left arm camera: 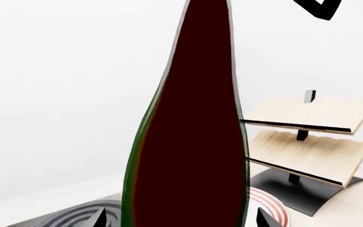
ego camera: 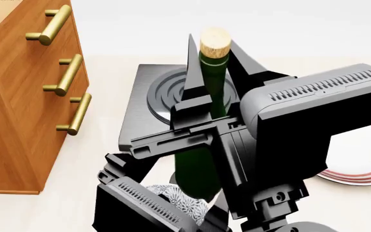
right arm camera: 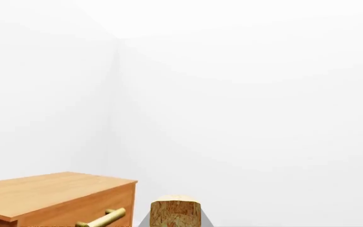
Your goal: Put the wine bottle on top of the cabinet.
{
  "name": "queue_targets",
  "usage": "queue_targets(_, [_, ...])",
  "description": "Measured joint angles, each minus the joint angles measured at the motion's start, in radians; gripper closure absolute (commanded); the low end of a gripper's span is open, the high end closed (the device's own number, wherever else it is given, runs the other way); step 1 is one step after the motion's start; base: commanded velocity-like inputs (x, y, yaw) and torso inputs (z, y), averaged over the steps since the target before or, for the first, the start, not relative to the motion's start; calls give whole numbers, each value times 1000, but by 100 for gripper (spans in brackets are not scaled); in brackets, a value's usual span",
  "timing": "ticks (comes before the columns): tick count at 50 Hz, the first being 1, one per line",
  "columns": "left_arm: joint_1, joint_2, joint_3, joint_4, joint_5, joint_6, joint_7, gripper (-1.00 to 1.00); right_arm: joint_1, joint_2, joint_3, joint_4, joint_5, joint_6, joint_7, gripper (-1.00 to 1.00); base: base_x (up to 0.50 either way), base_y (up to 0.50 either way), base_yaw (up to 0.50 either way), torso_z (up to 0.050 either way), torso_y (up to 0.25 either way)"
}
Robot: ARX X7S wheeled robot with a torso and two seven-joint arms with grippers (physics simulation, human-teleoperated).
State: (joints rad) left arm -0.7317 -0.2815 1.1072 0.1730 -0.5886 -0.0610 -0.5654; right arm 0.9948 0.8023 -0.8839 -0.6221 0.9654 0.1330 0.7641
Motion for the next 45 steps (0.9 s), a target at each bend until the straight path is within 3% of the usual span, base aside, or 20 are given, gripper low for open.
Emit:
queue_targets(3, [1,1,-2,-4,-2,5,3,-100,-3,1,0,0,-1,-1,0,100,0,0,0,0,0])
queue_targets(4, [1,1,-2,-5,-2,6,3,100,-4,1,0,-1,-2,-2,0,100,0,0,0,0,10])
queue_targets(27, [7,2,2,-2,29,-1,-2,100,-14,3,2,-11,-7,-7,4,100,0,0,0,0,0])
queue_targets(28, [7,2,2,-2,29,-1,-2,100,-14,3,1,-12,-7,-5,6,-100,0,0,0,0,0])
queue_targets(45, [12,-2,3,-14,20,-4,-4,100,-35,8,4,-15,-40,5,19,-100,0,0,0,1,1])
